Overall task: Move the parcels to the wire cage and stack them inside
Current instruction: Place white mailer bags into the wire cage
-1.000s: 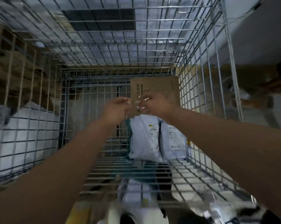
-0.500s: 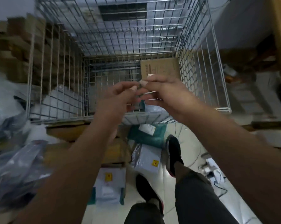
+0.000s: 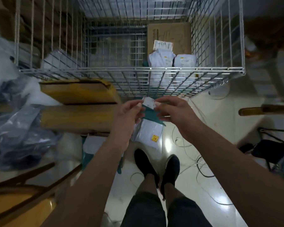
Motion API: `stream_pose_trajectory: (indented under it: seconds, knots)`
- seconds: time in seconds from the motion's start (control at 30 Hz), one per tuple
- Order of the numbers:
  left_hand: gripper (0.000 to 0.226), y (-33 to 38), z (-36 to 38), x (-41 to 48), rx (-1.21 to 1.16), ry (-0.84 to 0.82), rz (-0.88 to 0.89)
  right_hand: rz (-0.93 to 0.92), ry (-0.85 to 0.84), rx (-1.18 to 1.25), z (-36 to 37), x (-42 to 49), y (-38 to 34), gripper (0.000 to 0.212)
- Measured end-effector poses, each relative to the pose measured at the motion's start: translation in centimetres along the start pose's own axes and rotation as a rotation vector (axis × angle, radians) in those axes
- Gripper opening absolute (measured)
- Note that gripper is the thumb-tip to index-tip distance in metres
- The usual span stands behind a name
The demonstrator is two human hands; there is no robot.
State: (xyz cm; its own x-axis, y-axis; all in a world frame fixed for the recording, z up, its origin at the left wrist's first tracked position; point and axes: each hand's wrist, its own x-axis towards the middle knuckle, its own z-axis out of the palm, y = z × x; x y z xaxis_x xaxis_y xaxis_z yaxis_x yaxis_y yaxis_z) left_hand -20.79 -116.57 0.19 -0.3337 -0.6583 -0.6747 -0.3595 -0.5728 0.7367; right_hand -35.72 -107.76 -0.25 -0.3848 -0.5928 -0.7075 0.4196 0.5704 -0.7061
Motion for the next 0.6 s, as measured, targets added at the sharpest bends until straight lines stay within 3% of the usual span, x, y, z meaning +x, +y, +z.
stream_pose_trajectory:
  seconds: [0.17,0.3,0.4,0.5,0.6]
  knots:
    - [0.016,-8.3,1.1,1.6,0.017,0.11,-0.151,0.157,0.026,-0.034,-3.3,1.2,8.4,0.016]
    - [0.018,-15.0,0.9,3.3,0.139,0.103,-0.181,0.26,0.058,-0.028,-4.2,2.5,14.7,0.025]
    - [0.006,-19.7,0.5,5.1,0.225,0.092,-0.204,0.326,0.085,0.003,-4.1,4.5,19.4,0.027]
    - [0.034,-25.2,-0.4,8.2,0.347,0.061,-0.247,0.383,0.098,0.027,-3.6,7.5,24.7,0.038]
    - [0.046,-31.0,-1.3,13.0,0.475,0.028,-0.292,0.398,0.095,0.011,-3.0,11.8,30.8,0.049]
